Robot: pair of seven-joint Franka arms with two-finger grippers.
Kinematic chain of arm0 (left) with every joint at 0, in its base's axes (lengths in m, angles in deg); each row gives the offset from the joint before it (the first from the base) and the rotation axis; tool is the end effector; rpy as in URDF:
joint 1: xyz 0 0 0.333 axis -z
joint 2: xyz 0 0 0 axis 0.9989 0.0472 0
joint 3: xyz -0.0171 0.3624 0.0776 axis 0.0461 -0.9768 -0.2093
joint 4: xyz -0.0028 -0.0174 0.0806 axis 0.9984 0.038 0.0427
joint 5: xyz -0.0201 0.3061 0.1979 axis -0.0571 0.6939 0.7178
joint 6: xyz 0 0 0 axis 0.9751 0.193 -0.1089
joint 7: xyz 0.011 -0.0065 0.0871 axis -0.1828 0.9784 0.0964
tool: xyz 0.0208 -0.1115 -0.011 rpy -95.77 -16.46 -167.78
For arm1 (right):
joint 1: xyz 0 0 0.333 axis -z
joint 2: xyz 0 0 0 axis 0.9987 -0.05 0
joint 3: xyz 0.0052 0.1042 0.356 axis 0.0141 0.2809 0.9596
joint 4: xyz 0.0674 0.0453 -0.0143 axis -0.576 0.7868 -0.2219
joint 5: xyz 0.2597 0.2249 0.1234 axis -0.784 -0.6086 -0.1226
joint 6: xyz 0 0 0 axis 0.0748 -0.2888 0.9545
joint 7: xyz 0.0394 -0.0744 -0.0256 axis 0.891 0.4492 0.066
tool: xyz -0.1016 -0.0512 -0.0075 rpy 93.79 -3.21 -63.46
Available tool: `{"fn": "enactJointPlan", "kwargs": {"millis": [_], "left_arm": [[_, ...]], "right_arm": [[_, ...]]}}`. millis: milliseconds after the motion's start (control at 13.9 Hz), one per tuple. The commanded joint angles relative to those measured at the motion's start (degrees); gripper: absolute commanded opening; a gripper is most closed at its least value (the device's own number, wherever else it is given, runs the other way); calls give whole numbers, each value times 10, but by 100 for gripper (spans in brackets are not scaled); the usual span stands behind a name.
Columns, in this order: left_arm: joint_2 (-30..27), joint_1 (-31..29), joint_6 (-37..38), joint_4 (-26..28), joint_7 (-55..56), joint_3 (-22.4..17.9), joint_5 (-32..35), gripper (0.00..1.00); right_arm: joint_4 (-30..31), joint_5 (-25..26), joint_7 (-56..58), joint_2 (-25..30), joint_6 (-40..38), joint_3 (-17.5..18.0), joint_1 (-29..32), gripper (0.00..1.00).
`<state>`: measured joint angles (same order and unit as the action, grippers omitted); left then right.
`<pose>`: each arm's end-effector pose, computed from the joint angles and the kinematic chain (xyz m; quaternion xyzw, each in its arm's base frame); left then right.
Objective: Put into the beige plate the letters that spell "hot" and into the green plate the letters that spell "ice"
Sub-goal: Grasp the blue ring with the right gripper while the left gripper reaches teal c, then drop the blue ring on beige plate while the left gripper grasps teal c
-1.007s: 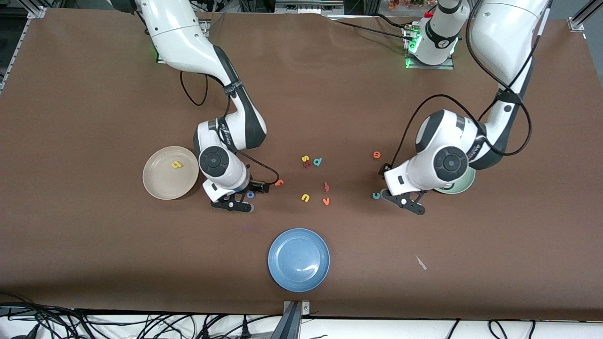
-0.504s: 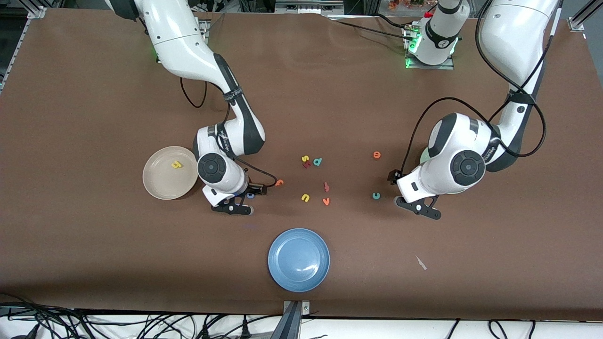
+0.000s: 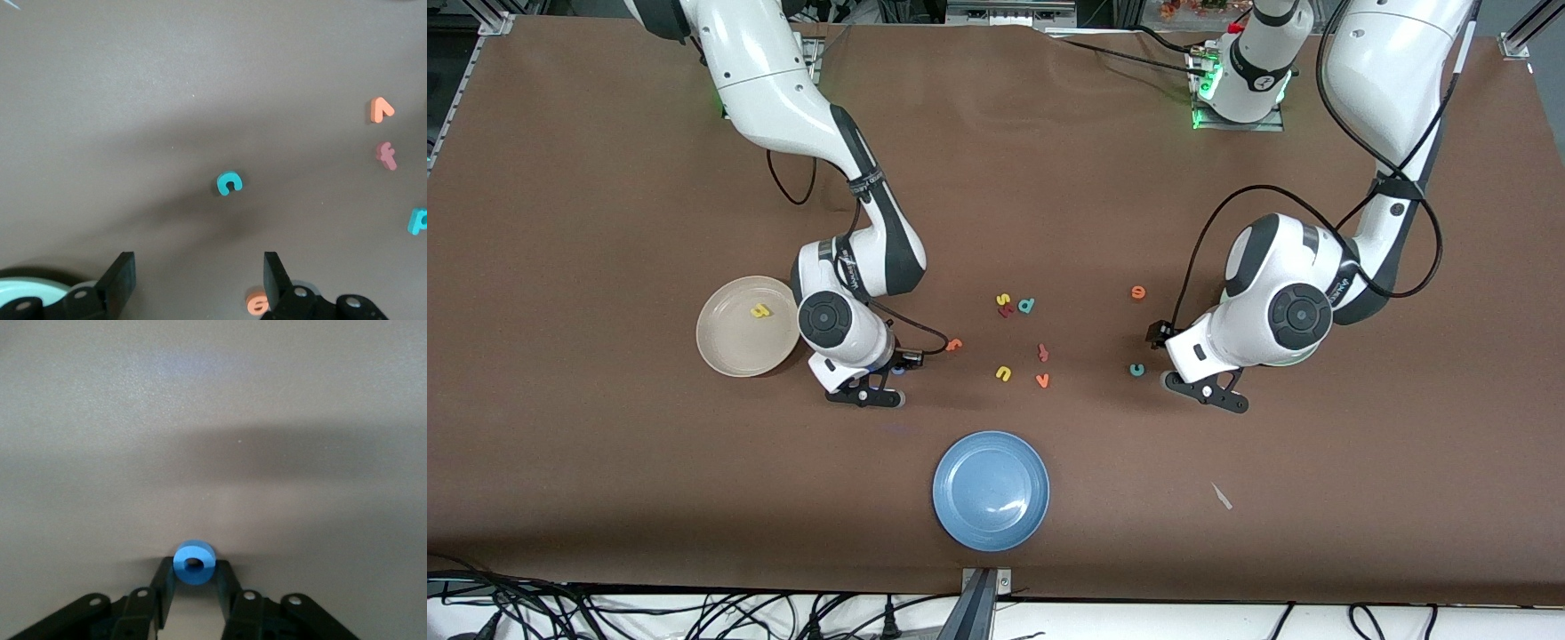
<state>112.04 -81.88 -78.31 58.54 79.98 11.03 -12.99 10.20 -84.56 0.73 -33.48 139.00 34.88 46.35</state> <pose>0.6548 -0.1968 0.3332 0.9854 -0.1441 -0.0686 0.0598 0.6458 0.3540 0.2264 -0.9979 0.0442 0.0342 0.0331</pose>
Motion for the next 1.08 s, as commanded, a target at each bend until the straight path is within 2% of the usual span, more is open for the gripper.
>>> {"fn": "enactJointPlan", "kwargs": {"millis": [0,144,288,360,504,576,719,791,935,1007], "left_arm": [[44,3,-62,-8,17,-3,-6,85],[55,3,-84,-4,41,-7,-4,85],[74,14,-85,-7,130,-9,10,86],[85,19,-87,-11,174,-9,38,100],[87,25,-87,-11,214,-8,106,100],[83,25,-83,-10,216,-6,113,100],[83,44,-81,-5,239,-2,108,100],[85,60,-82,-8,259,-2,112,98],[91,72,-93,-9,260,-4,119,82],[93,73,-112,-8,260,-4,123,77]], "right_arm": [[-20,-15,12,-19,5,8,5,1],[-35,-14,15,-14,-12,8,6,0],[-43,-8,18,-2,-56,-4,7,0],[-39,-4,33,9,-67,-19,7,0],[-16,-4,96,39,-133,-61,6,0],[11,-4,123,61,-142,-78,6,0],[110,0,162,131,-117,-96,4,0],[180,6,197,176,-83,-103,4,0],[313,7,260,248,11,-117,5,0],[351,7,280,263,40,-126,5,0]]}}
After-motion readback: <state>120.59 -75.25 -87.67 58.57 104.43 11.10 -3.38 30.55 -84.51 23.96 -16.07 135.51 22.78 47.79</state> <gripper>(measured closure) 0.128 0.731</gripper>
